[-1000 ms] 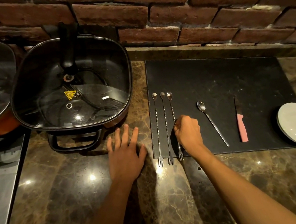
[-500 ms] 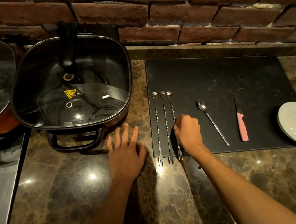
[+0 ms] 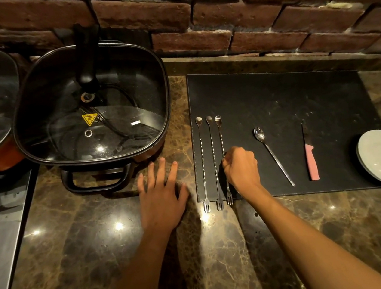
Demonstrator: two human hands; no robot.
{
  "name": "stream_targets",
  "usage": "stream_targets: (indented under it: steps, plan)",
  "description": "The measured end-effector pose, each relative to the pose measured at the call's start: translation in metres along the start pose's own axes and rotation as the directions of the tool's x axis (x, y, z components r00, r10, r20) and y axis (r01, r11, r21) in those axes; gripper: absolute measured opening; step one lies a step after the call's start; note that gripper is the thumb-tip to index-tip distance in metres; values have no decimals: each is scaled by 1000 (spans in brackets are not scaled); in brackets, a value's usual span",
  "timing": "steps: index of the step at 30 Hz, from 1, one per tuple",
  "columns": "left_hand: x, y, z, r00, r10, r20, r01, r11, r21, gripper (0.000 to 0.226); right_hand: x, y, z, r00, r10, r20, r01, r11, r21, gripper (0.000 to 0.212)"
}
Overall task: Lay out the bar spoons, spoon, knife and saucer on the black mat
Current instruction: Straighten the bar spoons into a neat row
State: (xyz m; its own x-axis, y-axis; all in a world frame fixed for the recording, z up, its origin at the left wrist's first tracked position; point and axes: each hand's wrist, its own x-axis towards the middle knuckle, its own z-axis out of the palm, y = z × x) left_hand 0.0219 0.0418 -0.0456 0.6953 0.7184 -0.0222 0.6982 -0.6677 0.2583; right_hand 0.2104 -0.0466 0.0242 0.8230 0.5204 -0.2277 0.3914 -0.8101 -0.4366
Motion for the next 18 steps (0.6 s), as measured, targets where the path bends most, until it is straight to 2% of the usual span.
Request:
stream_targets:
  steps: [18]
  plan:
    - [0,-3,4,1000,-1,2,1,1000,9,66,0,3,3,1000,-15,-17,15,1000,11,15]
